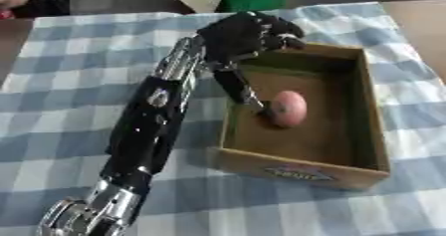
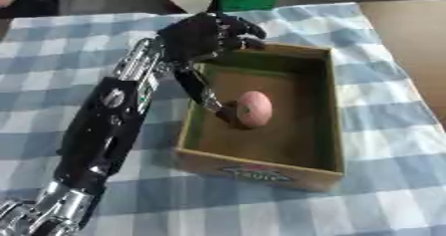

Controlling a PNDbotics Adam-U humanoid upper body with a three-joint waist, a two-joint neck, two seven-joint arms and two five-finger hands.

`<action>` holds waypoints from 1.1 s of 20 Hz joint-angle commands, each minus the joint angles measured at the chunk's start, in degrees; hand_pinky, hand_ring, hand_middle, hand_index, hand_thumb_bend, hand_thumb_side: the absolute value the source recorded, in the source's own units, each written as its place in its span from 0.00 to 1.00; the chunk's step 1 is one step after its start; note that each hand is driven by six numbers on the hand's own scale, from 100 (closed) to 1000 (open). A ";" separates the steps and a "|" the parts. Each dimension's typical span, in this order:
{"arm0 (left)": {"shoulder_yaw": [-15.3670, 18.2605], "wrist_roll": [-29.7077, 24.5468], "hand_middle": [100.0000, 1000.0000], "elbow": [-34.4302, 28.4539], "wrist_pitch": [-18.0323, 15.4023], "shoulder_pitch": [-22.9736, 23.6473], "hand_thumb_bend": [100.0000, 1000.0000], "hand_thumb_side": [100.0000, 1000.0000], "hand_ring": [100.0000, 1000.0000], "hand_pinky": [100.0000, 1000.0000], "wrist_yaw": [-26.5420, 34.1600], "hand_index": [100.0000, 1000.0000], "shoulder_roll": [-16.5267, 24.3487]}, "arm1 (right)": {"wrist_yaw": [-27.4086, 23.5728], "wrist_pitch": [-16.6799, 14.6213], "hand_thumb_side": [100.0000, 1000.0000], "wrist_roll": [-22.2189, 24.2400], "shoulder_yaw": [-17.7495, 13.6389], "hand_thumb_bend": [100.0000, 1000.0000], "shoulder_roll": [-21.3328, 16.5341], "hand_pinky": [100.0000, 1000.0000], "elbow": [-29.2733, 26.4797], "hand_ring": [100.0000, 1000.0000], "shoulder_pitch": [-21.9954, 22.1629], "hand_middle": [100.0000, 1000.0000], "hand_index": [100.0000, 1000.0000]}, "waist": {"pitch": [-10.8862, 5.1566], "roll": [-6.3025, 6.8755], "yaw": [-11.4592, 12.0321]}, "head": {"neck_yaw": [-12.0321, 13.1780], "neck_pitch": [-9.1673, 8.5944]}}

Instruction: Pick up objects on the table and place them in the box.

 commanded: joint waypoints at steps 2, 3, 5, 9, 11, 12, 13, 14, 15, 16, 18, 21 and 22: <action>2.68 2.41 0.73 -0.50 4.68 -0.73 0.76 1.00 0.71 0.44 6.33 0.81 1.17 | -1.07 -1.23 1.00 -0.94 -1.16 0.00 -1.63 0.84 -0.84 0.84 0.09 0.53 0.85 | -1.86 -0.55 0.16 | -0.37 0.13; 3.09 2.25 0.73 -0.94 6.41 -0.66 0.76 1.00 0.70 0.44 7.84 0.81 1.39 | -1.22 -1.41 1.00 -1.15 -1.32 0.00 -1.71 0.84 -0.84 0.84 0.27 0.53 0.85 | -1.96 -0.56 0.29 | -0.46 0.27; 3.80 1.63 0.72 -2.37 9.92 -0.49 0.75 1.00 0.70 0.45 10.81 0.81 1.75 | -1.48 -1.71 1.00 -1.52 -1.58 0.00 -1.79 0.84 -0.84 0.84 0.50 0.53 0.85 | -2.12 -0.56 0.60 | -0.68 0.41; 5.13 -0.55 0.72 -6.22 16.03 -0.11 0.75 1.00 0.69 0.45 16.75 0.81 2.34 | -1.95 -2.03 1.00 -2.05 -1.95 0.00 -1.86 0.84 -0.84 0.84 0.95 0.53 0.85 | -2.27 -0.65 1.15 | -1.08 0.60; 5.87 -1.81 0.72 -8.71 18.91 0.18 0.76 1.00 0.68 0.45 20.03 0.81 2.76 | -1.85 -2.03 1.00 -2.20 -2.24 0.00 -1.82 0.84 -0.84 0.84 1.32 0.53 0.85 | -2.33 -0.70 1.50 | -1.40 0.73; 6.18 -2.47 0.72 -10.10 20.34 0.39 0.76 1.00 0.68 0.45 21.69 0.81 2.97 | -1.77 -2.04 1.00 -2.32 -2.40 0.00 -1.84 0.84 -0.84 0.84 1.48 0.53 0.85 | -2.37 -0.72 1.72 | -1.61 0.79; 6.54 -2.98 0.71 -11.68 21.89 0.67 0.75 1.00 0.68 0.46 23.48 0.80 3.20 | -1.66 -2.05 1.00 -2.47 -2.57 0.00 -1.87 0.84 -0.84 0.84 1.64 0.53 0.85 | -2.41 -0.74 2.00 | -1.86 0.84; 6.83 -3.46 0.71 -13.33 23.42 1.00 0.74 1.00 0.68 0.46 25.19 0.80 3.40 | -1.53 -2.04 1.00 -2.61 -2.71 0.00 -1.91 0.84 -0.84 0.84 1.80 0.53 0.85 | -2.45 -0.76 2.26 | -2.11 0.86; 7.23 -3.77 0.70 -15.18 25.14 1.42 0.73 1.00 0.67 0.45 26.91 0.80 3.59 | -1.38 -2.04 1.00 -2.76 -2.86 0.00 -1.94 0.84 -0.84 0.84 1.99 0.53 0.85 | -2.50 -0.78 2.59 | -2.41 0.88; 7.59 -4.03 0.69 -17.12 26.92 1.92 0.71 1.00 0.65 0.45 28.63 0.79 3.81 | -1.21 -2.05 1.00 -2.92 -3.02 0.00 -1.96 0.84 -0.84 0.84 2.19 0.53 0.85 | -2.56 -0.80 2.94 | -2.74 0.93; 8.40 -4.08 0.65 -21.28 30.79 3.27 0.66 0.98 0.61 0.42 32.28 0.78 4.25 | -0.85 -2.08 1.00 -3.37 -3.44 0.00 -2.07 0.84 -0.84 0.84 2.69 0.53 0.85 | -2.77 -0.81 3.85 | -3.57 1.08; 9.90 -3.32 0.62 -27.73 37.36 6.20 0.57 0.93 0.56 0.39 38.45 0.76 5.04 | -0.22 -2.10 1.00 -4.15 -4.01 0.00 -2.39 0.84 -0.84 0.84 3.37 0.53 0.85 | -3.12 -0.67 5.45 | -5.03 1.34; 10.40 -2.91 0.61 -29.93 39.64 7.25 0.56 0.91 0.55 0.39 40.73 0.76 5.35 | 0.01 -2.10 1.00 -4.39 -4.17 0.00 -2.48 0.84 -0.84 0.84 3.57 0.53 0.85 | -3.19 -0.63 5.92 | -5.51 1.36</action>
